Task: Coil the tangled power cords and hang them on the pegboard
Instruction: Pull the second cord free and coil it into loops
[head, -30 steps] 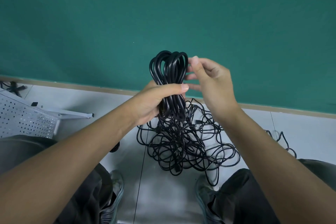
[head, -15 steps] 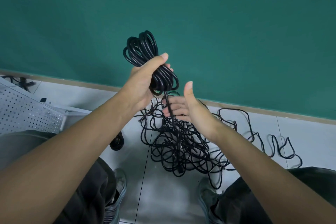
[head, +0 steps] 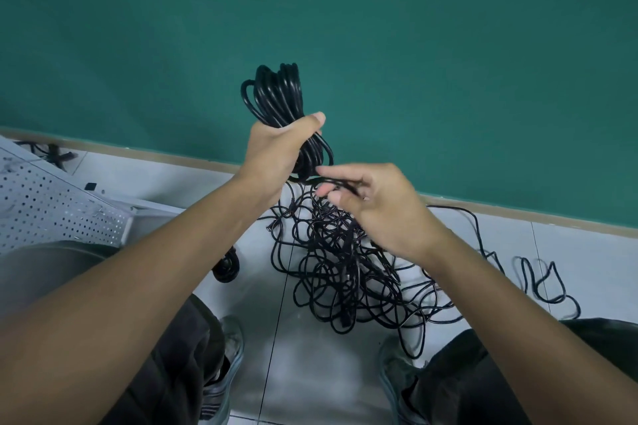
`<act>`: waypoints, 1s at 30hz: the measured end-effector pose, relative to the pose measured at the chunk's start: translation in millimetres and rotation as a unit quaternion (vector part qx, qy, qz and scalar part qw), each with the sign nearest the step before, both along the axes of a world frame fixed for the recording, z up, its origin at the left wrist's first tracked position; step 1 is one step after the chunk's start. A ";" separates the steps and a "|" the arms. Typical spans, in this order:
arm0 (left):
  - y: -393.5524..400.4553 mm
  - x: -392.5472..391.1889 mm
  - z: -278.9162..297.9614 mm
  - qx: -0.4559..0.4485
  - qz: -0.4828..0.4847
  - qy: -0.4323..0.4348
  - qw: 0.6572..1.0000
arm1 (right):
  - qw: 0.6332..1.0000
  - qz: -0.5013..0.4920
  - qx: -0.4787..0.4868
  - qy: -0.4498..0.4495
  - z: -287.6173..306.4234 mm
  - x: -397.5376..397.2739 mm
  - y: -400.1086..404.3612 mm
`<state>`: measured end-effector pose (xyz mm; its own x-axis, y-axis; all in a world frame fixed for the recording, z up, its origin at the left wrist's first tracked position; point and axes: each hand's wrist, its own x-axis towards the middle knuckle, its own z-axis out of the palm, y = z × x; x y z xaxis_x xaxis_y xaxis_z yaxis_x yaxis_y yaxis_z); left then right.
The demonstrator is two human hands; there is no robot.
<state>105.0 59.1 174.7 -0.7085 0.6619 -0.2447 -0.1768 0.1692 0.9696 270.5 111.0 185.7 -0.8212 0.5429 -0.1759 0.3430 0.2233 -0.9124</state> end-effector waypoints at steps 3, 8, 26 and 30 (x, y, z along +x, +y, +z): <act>-0.8 4.7 0.5 -0.015 -0.080 -0.006 0.997 | 0.993 -0.035 0.110 0.028 7.0 2.8 5.6; -2.6 7.7 5.9 -0.012 -0.175 -0.056 0.983 | 0.977 -0.087 0.172 0.088 11.4 7.5 16.3; -11.2 17.9 22.1 -0.104 -0.356 -0.209 0.905 | 0.969 -0.181 -0.122 0.112 -0.3 9.4 32.6; -11.4 13.2 18.1 -0.080 -0.330 -0.235 0.911 | 0.984 -0.146 -0.085 0.050 -12.4 7.4 33.6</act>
